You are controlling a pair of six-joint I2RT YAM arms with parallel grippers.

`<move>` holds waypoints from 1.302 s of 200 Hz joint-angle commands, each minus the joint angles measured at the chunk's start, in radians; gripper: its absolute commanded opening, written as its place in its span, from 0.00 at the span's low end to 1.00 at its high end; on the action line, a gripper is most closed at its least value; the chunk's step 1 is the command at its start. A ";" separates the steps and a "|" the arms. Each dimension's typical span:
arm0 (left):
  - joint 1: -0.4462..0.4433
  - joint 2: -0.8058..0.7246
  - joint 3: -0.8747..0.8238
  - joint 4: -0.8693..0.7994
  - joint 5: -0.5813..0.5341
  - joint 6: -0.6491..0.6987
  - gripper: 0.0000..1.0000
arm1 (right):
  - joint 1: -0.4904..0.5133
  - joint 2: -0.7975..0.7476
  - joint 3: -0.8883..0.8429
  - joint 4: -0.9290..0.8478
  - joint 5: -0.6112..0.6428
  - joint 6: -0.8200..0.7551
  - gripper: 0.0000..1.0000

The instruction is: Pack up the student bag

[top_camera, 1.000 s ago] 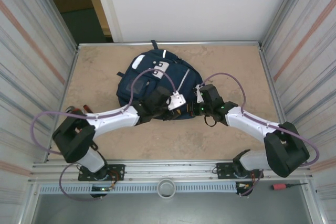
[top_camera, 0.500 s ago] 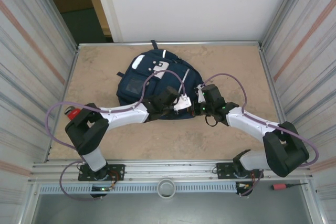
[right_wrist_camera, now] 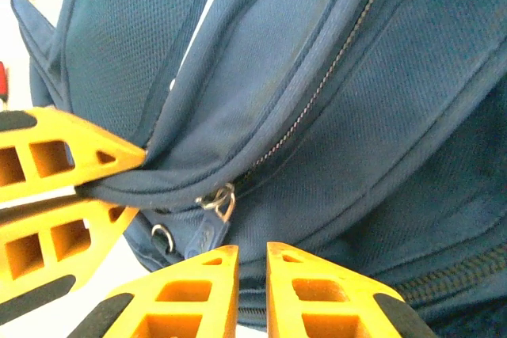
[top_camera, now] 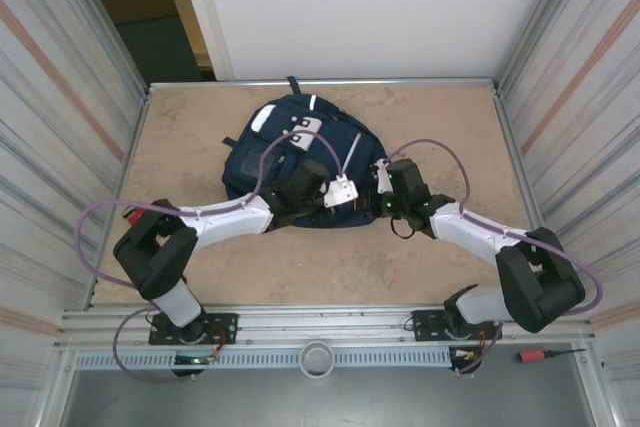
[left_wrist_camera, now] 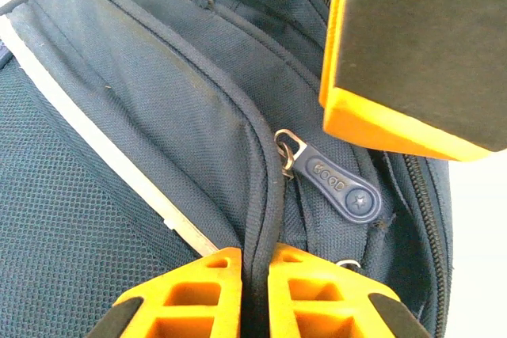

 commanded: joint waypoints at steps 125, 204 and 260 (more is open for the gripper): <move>0.009 -0.044 -0.030 0.025 0.101 -0.082 0.00 | 0.016 0.024 -0.065 0.182 -0.100 0.095 0.33; 0.016 -0.056 -0.032 0.032 0.112 -0.110 0.00 | 0.078 0.089 -0.047 0.197 -0.041 0.098 0.34; 0.067 -0.121 -0.077 0.085 0.242 -0.181 0.00 | 0.104 0.099 -0.044 0.237 0.015 0.103 0.23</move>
